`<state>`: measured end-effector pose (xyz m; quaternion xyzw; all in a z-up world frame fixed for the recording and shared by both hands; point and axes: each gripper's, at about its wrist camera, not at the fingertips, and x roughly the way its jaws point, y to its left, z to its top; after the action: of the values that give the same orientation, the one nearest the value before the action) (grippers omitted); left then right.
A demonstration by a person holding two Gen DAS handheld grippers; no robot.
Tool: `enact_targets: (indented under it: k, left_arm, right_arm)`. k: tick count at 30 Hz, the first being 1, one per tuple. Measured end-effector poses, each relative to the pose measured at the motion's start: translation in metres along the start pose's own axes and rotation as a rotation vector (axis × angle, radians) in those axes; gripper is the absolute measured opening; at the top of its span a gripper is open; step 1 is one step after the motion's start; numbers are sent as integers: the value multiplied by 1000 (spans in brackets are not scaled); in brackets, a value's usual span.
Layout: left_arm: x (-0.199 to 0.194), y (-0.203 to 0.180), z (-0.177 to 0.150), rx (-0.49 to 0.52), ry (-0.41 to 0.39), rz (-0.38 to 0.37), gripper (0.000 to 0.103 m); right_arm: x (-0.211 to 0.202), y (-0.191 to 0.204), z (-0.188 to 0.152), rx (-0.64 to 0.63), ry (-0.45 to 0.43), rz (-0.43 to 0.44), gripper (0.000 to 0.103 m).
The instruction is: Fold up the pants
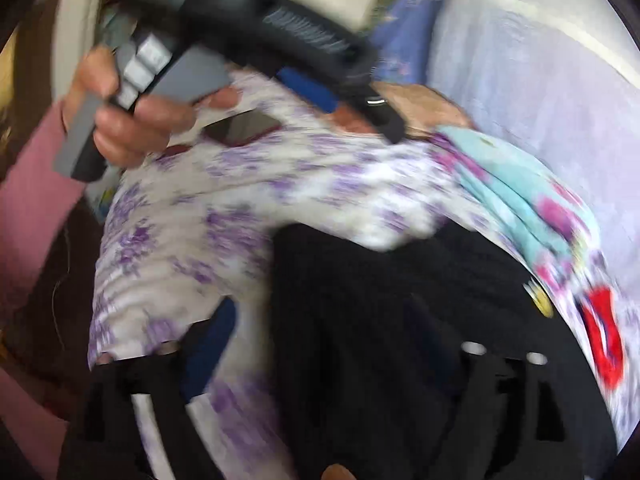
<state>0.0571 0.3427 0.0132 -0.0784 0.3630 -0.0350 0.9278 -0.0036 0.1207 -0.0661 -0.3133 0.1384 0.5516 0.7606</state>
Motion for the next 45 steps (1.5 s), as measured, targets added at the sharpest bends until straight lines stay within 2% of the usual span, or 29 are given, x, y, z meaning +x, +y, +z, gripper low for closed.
enact_targets:
  k: [1,4,5,6,7,8,9,10,11,13,15,16,18,20,23,26,31,33,39,42,45]
  left_arm:
    - [11,-12,6,32,5,-28,94]
    - [54,-39,14,87,59,-78,99]
    - [70,-44,14,91,93,-92,99]
    - [97,-50,10,85,159,-101,99]
    - [130,-55,2,82,263,-82,99]
    - [147,-57,-4,85,321,-66,99]
    - [167,-63,-14,126,381,-13,99]
    - [168,-74,-18,212,362,46,99]
    - [165,-81,-17,258,366,63,99]
    - [146,-91,-2,320,359,33,98]
    - [118,-92,26,334,287,-7,99]
    - [109,-90,41,332,264,-7,99]
    - [98,-82,68,324,226,11,99]
    - [98,-71,90,327,215,25,99]
    - [122,-57,118,360,280,2,99]
    - [151,-42,128,387,348,-54,99]
    - [204,-13,122,368,464,-233,99]
    - [222,-7,119,360,500,-293,99]
    - [258,2,118,399,562,-321,98]
    - [276,3,118,371,664,-434,98]
    - [293,-1,109,393,755,-464,98]
  right_arm:
    - [1,-13,-10,34,22,-6,100]
    - [17,-48,-52,158,189,-49,100]
    - [19,-61,-65,228,206,11,100]
    - [17,-69,-72,294,204,65,100]
    - [13,-77,-75,337,202,93,100]
    - [6,-83,-74,350,194,114,100]
    - [-3,-90,-71,349,172,122,100]
    - [-14,-97,-67,347,136,117,100]
    - [-28,-111,-59,348,103,116,100]
    - [-48,-138,-44,331,52,116,100]
    - [-61,-157,-36,271,5,35,100]
    - [-60,-170,-29,199,46,-34,100]
    - [-50,-192,-19,115,173,-92,100]
    - [-43,-224,-11,126,251,-129,100]
    - [-41,-282,-3,233,229,-103,100]
    - [-21,-339,-4,242,246,-91,100]
    - [28,-389,-14,144,354,-19,99]
    - [57,-405,-22,123,415,22,89]
    - [111,-423,-37,74,501,112,84]
    - [131,-428,-41,58,530,166,79]
    - [150,-427,-48,36,574,214,77]
